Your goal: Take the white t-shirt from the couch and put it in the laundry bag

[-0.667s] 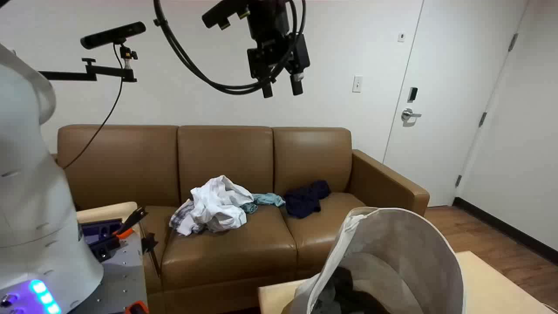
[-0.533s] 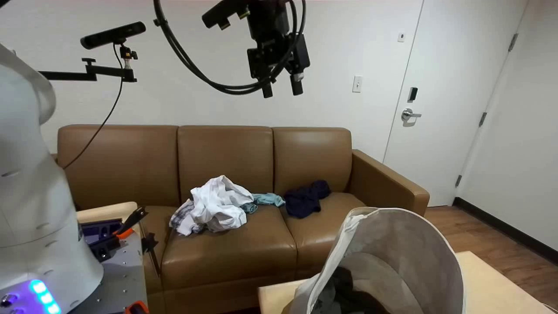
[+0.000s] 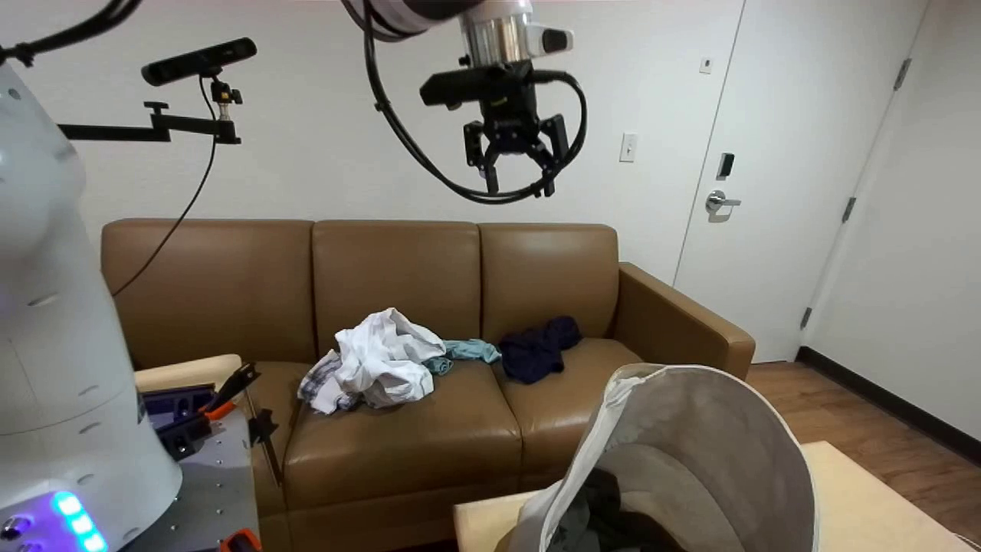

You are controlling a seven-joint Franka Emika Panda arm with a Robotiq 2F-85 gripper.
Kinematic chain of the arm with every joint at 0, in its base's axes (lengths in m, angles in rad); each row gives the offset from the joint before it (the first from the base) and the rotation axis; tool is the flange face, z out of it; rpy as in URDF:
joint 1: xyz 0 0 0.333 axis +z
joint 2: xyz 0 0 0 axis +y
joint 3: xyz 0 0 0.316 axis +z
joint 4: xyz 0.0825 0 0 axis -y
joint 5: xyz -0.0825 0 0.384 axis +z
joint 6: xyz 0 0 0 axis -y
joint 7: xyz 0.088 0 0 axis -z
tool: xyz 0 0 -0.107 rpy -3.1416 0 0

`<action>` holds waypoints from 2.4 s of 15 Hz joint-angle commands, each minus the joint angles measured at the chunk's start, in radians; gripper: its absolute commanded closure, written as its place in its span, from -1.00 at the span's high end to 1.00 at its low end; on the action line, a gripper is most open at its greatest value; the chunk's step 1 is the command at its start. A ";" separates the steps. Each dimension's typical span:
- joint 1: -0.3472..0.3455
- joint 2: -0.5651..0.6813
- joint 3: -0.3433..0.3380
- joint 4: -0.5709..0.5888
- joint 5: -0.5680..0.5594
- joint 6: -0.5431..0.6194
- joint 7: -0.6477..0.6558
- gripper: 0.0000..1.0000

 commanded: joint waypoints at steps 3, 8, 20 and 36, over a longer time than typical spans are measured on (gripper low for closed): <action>0.106 0.356 0.060 0.198 0.345 0.095 -0.319 1.00; 0.038 0.433 0.188 0.245 0.426 0.065 -0.414 1.00; 0.066 0.876 0.390 0.637 0.414 -0.296 -0.486 1.00; 0.203 1.387 0.487 1.004 0.213 -0.285 -0.560 1.00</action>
